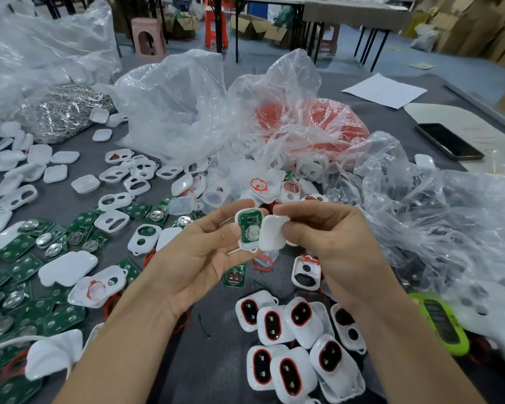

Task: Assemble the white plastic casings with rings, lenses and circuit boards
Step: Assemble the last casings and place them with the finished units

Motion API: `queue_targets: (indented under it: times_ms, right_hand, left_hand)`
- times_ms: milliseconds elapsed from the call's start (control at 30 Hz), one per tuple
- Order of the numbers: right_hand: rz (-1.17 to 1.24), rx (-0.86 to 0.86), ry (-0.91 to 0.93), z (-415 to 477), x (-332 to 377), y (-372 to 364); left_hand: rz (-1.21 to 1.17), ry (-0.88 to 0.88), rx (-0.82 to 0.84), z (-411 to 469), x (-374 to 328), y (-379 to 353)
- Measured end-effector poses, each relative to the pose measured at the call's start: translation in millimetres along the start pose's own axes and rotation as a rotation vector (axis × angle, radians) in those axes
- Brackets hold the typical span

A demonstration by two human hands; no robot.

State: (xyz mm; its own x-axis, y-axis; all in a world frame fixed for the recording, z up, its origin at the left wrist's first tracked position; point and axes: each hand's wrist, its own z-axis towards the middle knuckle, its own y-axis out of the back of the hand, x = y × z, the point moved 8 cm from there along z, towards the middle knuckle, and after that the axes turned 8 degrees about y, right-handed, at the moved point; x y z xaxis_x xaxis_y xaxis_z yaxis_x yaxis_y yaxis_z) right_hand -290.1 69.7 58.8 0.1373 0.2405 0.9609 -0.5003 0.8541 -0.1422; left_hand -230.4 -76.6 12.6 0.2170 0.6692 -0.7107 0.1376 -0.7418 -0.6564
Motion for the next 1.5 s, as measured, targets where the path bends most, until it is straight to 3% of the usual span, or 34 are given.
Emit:
queue_targets:
  times_ms: [433, 567, 933, 1200, 1500]
  right_hand:
    - [-0.557, -0.166, 0.248, -13.8, 18.5, -12.6]
    - [-0.461, -0.272, 0.124, -13.1, 6.3, -1.7]
    - [-0.095, -0.072, -0.138, -7.5, -20.5, -11.9]
    - [-0.085, -0.184, -0.086, -10.8, -19.6, -7.8]
    - [-0.086, -0.235, -0.058, -9.2, -20.4, -4.0]
  left_hand:
    - [0.078, -0.002, -0.031, 1.2, 10.2, -6.8]
    - [0.082, -0.027, -0.043, 1.0, 11.5, -8.9]
    - [0.18, -0.144, -0.131, -4.3, 9.9, -13.1]
    - [0.299, -0.315, -0.31, -10.2, 6.9, -11.3]
    - [0.449, -0.359, -0.397, -17.1, -4.2, -11.0]
